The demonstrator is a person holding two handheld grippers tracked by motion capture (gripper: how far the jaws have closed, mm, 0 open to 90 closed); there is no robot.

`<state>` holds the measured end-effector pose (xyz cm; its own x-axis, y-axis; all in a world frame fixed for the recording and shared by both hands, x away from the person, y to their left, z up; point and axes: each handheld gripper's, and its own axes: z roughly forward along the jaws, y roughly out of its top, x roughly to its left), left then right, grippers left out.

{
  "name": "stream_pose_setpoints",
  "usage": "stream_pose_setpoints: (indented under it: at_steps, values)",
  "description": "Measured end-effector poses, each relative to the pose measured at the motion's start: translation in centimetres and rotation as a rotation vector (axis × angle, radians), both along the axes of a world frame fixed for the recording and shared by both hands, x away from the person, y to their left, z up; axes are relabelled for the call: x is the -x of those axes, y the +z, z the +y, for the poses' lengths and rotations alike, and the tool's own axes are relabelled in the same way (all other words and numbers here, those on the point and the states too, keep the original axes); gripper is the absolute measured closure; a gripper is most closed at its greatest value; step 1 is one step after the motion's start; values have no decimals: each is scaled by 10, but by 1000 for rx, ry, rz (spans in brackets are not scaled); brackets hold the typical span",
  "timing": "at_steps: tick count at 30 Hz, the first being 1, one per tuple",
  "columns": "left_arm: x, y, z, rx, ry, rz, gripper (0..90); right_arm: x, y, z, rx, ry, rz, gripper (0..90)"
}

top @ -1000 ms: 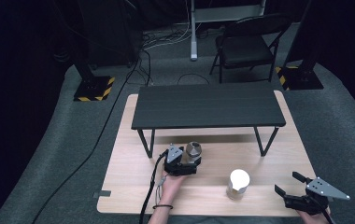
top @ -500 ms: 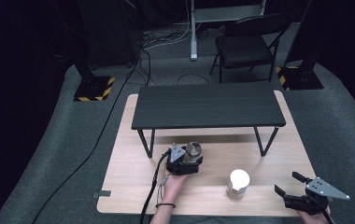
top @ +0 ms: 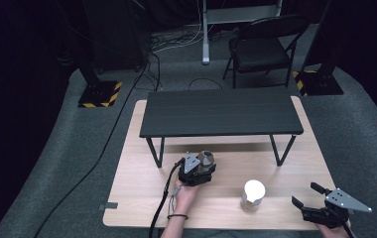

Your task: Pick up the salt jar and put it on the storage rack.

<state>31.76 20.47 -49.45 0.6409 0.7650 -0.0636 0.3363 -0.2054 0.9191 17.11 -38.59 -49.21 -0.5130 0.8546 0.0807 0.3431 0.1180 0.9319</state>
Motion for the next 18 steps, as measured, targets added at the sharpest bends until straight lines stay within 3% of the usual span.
stream_pose_setpoints:
  at_steps: [4, 11, 18]
  values:
    - [1, 2, 2, 4, -6, 7, 296, 0, 0, 0, -1, 0, 0, 68]
    - [8, 12, 8, 29, -49, -14, 297, 0, 0, 1, 0, 0, 1, 68]
    - [16, 20, 14, 38, -50, -26, 299, -1, 0, 1, 3, 3, 1, 68]
